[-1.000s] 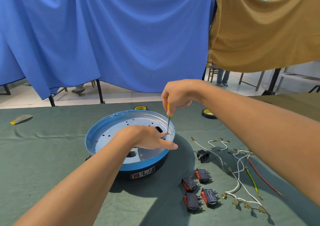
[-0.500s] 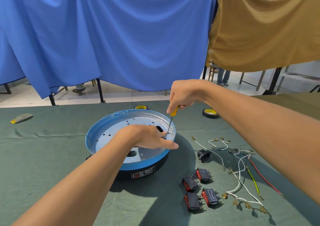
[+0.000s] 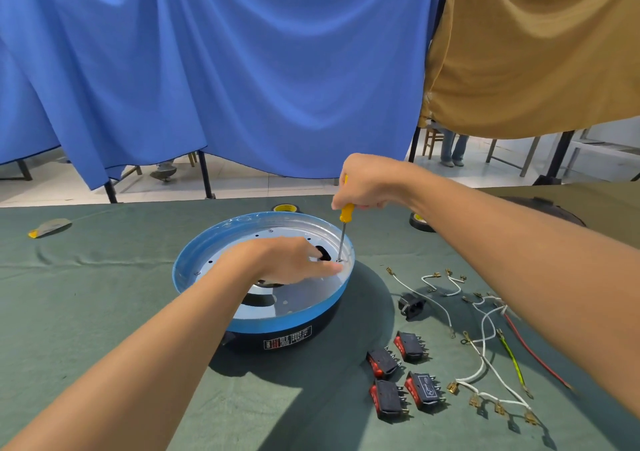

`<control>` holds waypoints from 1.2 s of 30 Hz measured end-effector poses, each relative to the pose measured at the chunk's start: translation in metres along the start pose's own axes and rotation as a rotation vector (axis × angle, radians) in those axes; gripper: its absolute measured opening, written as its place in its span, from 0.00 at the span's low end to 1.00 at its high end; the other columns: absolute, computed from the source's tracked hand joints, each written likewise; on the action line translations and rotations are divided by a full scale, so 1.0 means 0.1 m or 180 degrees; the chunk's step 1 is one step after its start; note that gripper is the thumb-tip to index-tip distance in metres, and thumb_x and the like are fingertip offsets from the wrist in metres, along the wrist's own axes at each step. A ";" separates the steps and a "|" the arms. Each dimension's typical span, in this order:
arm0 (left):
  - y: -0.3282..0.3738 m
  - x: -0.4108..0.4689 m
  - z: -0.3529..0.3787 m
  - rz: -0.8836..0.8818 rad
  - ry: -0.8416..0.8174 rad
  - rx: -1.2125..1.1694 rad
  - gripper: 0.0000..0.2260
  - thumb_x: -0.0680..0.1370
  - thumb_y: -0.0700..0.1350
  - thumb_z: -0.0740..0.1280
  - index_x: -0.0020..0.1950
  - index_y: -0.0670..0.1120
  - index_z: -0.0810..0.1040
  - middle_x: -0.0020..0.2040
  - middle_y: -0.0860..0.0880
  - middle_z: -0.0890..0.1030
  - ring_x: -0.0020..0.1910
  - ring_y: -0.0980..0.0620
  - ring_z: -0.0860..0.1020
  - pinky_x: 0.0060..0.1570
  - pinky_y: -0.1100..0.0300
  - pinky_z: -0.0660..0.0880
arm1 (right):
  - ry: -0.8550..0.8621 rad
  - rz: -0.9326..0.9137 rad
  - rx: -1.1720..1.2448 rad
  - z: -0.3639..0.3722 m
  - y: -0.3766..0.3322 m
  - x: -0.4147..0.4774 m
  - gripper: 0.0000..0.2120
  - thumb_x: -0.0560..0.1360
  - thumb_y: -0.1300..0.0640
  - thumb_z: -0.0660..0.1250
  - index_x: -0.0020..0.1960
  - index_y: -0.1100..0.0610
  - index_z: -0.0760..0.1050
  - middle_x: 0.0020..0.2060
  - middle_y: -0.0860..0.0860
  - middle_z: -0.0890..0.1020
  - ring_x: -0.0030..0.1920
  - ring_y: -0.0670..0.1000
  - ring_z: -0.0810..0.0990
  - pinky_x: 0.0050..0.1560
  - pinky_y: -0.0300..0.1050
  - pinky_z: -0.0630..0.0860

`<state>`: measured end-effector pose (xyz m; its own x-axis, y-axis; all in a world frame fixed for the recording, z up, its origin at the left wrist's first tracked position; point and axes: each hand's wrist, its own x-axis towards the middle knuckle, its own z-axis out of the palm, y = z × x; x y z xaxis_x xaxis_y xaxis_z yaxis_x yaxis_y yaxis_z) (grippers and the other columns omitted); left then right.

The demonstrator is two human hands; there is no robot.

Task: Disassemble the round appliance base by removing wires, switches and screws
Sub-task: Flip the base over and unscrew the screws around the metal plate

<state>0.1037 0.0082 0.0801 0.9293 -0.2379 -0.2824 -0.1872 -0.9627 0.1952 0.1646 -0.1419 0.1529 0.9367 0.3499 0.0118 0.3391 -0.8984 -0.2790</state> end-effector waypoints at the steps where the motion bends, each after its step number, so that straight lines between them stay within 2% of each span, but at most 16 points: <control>1: -0.05 0.03 -0.01 0.0049 0.0251 0.0007 0.25 0.76 0.68 0.56 0.65 0.56 0.74 0.62 0.50 0.77 0.54 0.48 0.74 0.55 0.54 0.71 | -0.0111 -0.0039 0.0062 -0.02 0.00 0.00 0.12 0.71 0.56 0.70 0.32 0.59 0.74 0.22 0.51 0.72 0.24 0.50 0.67 0.25 0.38 0.65; 3: -0.11 0.09 -0.04 0.0140 0.0623 0.0069 0.20 0.78 0.60 0.62 0.67 0.54 0.75 0.63 0.50 0.78 0.56 0.48 0.75 0.56 0.54 0.72 | -0.0297 -0.0113 0.0247 -0.06 0.00 0.01 0.08 0.71 0.58 0.73 0.41 0.63 0.79 0.28 0.54 0.75 0.28 0.51 0.70 0.26 0.39 0.68; 5: -0.12 0.13 -0.05 0.0188 0.0752 0.0060 0.20 0.77 0.58 0.65 0.67 0.54 0.75 0.63 0.49 0.78 0.54 0.49 0.75 0.51 0.58 0.71 | -0.0477 -0.0183 0.0344 -0.11 0.02 0.02 0.08 0.71 0.58 0.74 0.45 0.63 0.80 0.32 0.54 0.76 0.31 0.50 0.71 0.26 0.38 0.70; 7: -0.11 0.17 -0.07 0.0195 0.0760 0.0040 0.20 0.77 0.58 0.65 0.67 0.54 0.74 0.62 0.49 0.78 0.50 0.51 0.73 0.47 0.60 0.68 | -0.0536 -0.0196 0.0239 -0.12 0.03 0.05 0.12 0.73 0.51 0.73 0.43 0.60 0.79 0.31 0.53 0.77 0.30 0.50 0.72 0.25 0.38 0.70; 9: -0.11 0.20 -0.07 0.0212 0.0738 0.0046 0.20 0.77 0.58 0.65 0.68 0.55 0.73 0.62 0.49 0.78 0.50 0.51 0.72 0.48 0.59 0.68 | -0.0436 -0.0165 -0.0022 -0.11 0.06 0.09 0.22 0.74 0.40 0.67 0.37 0.60 0.77 0.27 0.52 0.77 0.27 0.50 0.71 0.26 0.39 0.68; 10: -0.11 0.21 -0.07 0.0229 0.0719 0.0050 0.20 0.77 0.58 0.65 0.68 0.56 0.73 0.61 0.50 0.78 0.51 0.51 0.73 0.48 0.59 0.69 | -0.0372 -0.0149 -0.0119 -0.09 0.07 0.10 0.25 0.75 0.39 0.65 0.33 0.59 0.76 0.24 0.51 0.76 0.26 0.50 0.70 0.26 0.40 0.68; 14: -0.10 0.22 0.00 0.0410 0.0635 0.0085 0.14 0.77 0.58 0.64 0.62 0.57 0.77 0.43 0.56 0.76 0.46 0.50 0.73 0.43 0.58 0.70 | -0.0480 -0.0130 0.0027 -0.09 0.12 0.15 0.18 0.75 0.53 0.68 0.29 0.61 0.76 0.20 0.51 0.74 0.23 0.50 0.66 0.23 0.38 0.64; 17: -0.09 0.23 0.00 0.0489 0.0603 0.0198 0.14 0.78 0.57 0.62 0.63 0.61 0.76 0.44 0.53 0.77 0.47 0.49 0.73 0.45 0.56 0.70 | -0.0700 -0.0277 0.0121 -0.11 0.13 0.16 0.15 0.74 0.55 0.70 0.32 0.62 0.76 0.25 0.53 0.75 0.26 0.50 0.67 0.25 0.39 0.63; 22: -0.12 0.24 -0.01 0.0478 0.0574 0.0269 0.14 0.78 0.60 0.62 0.63 0.64 0.74 0.41 0.60 0.73 0.48 0.50 0.72 0.47 0.57 0.67 | -0.0965 -0.0645 0.0005 -0.20 0.13 0.14 0.02 0.72 0.58 0.74 0.42 0.57 0.83 0.35 0.51 0.79 0.34 0.47 0.74 0.32 0.36 0.72; 23: -0.13 0.24 -0.01 0.0485 0.0567 0.0286 0.14 0.77 0.60 0.62 0.63 0.64 0.74 0.41 0.60 0.73 0.48 0.50 0.72 0.47 0.56 0.68 | -0.0959 -0.0679 -0.0030 -0.19 0.12 0.15 0.02 0.72 0.57 0.74 0.43 0.56 0.84 0.36 0.51 0.80 0.35 0.47 0.74 0.32 0.35 0.72; 25: -0.13 0.24 -0.02 0.0473 0.0553 0.0285 0.15 0.77 0.61 0.62 0.63 0.63 0.74 0.43 0.58 0.75 0.49 0.49 0.73 0.50 0.54 0.72 | -0.0851 -0.0664 -0.0273 -0.18 0.11 0.17 0.11 0.72 0.48 0.72 0.41 0.56 0.82 0.33 0.50 0.80 0.33 0.48 0.74 0.29 0.36 0.72; 27: -0.14 0.24 -0.03 0.0475 0.0544 0.0249 0.15 0.77 0.61 0.63 0.63 0.62 0.75 0.46 0.55 0.77 0.49 0.48 0.74 0.51 0.52 0.73 | -0.0670 -0.0579 -0.0880 -0.18 0.09 0.19 0.23 0.73 0.38 0.66 0.34 0.58 0.78 0.26 0.50 0.76 0.29 0.51 0.72 0.29 0.41 0.70; 29: -0.15 0.24 -0.02 0.0488 0.0601 0.0186 0.16 0.76 0.61 0.64 0.63 0.61 0.75 0.48 0.51 0.78 0.48 0.48 0.74 0.51 0.51 0.74 | -0.0429 -0.0627 -0.1240 -0.17 0.09 0.19 0.26 0.74 0.37 0.65 0.29 0.57 0.72 0.25 0.51 0.71 0.29 0.54 0.68 0.31 0.44 0.67; 31: -0.16 0.24 0.01 0.0487 0.0742 0.0075 0.16 0.75 0.60 0.65 0.62 0.61 0.76 0.47 0.51 0.78 0.47 0.49 0.74 0.49 0.52 0.74 | -0.0281 -0.0801 -0.1183 -0.16 0.09 0.16 0.21 0.72 0.41 0.70 0.31 0.57 0.74 0.27 0.50 0.75 0.30 0.53 0.71 0.32 0.44 0.68; 33: -0.16 0.25 0.04 0.0453 0.0883 -0.0009 0.17 0.75 0.60 0.67 0.63 0.59 0.76 0.48 0.52 0.78 0.48 0.48 0.74 0.50 0.52 0.75 | -0.0220 -0.0998 -0.1040 -0.14 0.06 0.10 0.12 0.70 0.44 0.73 0.37 0.52 0.79 0.33 0.47 0.81 0.35 0.46 0.76 0.32 0.41 0.70; 36: -0.15 0.25 0.08 0.0370 0.1104 0.0011 0.16 0.76 0.58 0.67 0.62 0.56 0.78 0.50 0.53 0.79 0.48 0.50 0.76 0.49 0.52 0.77 | -0.0316 -0.1174 -0.0811 -0.14 0.03 0.05 0.05 0.69 0.48 0.75 0.39 0.48 0.80 0.36 0.43 0.80 0.39 0.45 0.78 0.33 0.40 0.70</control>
<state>0.1277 0.0154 0.0630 0.9544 -0.2885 0.0770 -0.2983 -0.9324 0.2039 0.1715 -0.1463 0.1656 0.7406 0.6713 -0.0297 0.6707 -0.7412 -0.0283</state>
